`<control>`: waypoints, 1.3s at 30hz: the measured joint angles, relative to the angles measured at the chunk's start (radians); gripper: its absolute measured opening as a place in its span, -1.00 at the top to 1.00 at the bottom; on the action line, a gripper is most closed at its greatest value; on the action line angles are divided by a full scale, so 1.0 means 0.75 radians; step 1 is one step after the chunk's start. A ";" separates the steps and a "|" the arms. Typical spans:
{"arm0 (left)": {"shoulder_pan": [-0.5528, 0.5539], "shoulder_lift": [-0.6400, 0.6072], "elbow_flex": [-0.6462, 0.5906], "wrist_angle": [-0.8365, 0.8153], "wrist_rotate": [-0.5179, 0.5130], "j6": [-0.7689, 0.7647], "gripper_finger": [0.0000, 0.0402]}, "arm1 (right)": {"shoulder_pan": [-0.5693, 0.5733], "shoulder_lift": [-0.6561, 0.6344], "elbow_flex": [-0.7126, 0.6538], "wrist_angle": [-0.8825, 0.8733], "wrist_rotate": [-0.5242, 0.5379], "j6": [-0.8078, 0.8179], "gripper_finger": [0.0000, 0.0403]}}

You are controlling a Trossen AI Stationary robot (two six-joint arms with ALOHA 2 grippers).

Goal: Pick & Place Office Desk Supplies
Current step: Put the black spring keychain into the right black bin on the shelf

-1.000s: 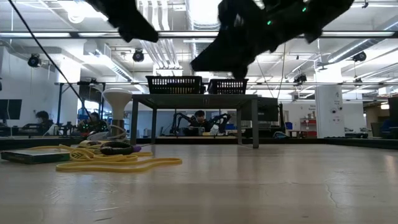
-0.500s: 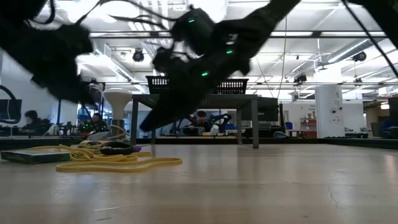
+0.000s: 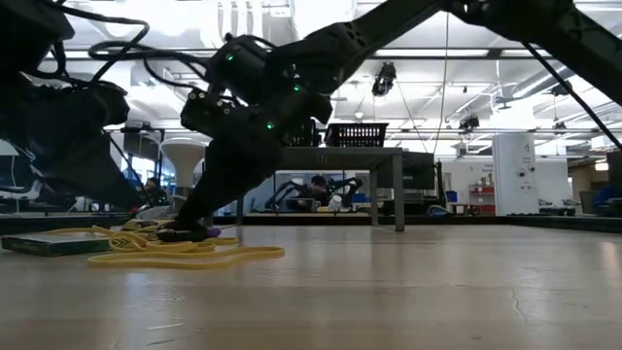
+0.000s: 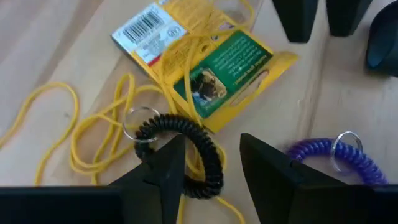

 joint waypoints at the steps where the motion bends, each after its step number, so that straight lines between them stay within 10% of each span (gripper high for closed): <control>1: 0.000 0.000 0.000 0.003 -0.005 0.004 0.37 | -0.003 0.009 0.027 -0.045 0.000 -0.020 0.29; 15: 0.000 0.003 0.000 0.070 -0.066 0.010 0.37 | -0.015 0.005 0.066 -0.240 -0.114 -0.076 0.94; 31: 0.000 0.003 0.000 0.070 -0.079 0.010 0.37 | 0.007 0.008 -0.001 -0.102 -0.109 0.002 0.33; 39: 0.001 0.004 0.000 0.070 -0.086 0.013 0.37 | 0.012 0.009 -0.042 -0.023 -0.106 0.032 0.69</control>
